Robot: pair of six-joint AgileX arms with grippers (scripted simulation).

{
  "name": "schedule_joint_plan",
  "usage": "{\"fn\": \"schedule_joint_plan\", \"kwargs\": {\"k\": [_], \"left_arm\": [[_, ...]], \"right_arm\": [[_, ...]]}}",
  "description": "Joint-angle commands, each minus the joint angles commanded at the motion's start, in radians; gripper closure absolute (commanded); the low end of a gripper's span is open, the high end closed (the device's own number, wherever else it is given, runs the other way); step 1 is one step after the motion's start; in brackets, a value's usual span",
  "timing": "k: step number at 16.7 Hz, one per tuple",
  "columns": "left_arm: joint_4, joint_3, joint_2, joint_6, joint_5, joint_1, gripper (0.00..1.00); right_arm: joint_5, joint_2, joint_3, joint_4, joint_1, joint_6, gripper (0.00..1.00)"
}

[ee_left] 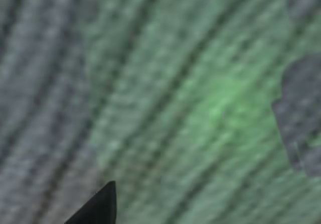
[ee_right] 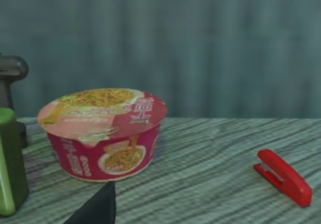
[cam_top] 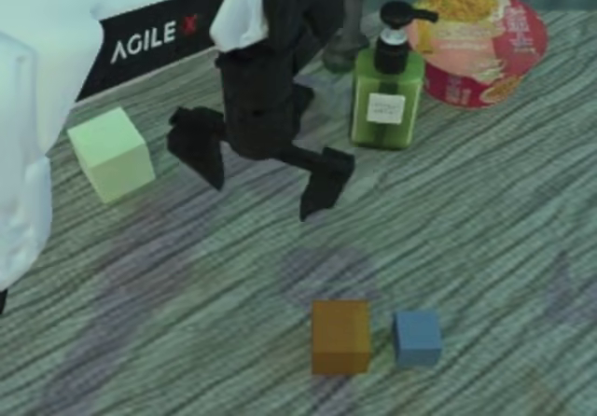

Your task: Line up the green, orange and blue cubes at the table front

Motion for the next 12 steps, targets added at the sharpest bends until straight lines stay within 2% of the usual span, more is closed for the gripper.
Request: {"fn": "schedule_joint_plan", "kwargs": {"k": [4,7,10,12], "left_arm": [[-0.053,0.117,0.079,0.438,0.004,0.179,0.0],[-0.081,0.192,0.122,0.72,0.007,0.305,0.0],[-0.097,0.25,0.147,0.914,0.009,0.405,0.0],[-0.101,0.276,0.155,0.99,0.01,0.45,0.0]], "right_arm": [[0.0,0.0,0.0,0.0,0.0,0.0,0.0],[0.0,0.0,0.0,0.0,0.0,0.0,0.0],[0.0,0.0,0.0,0.0,0.0,0.0,0.0],[0.0,0.0,0.0,0.0,0.0,0.0,0.0]]}}
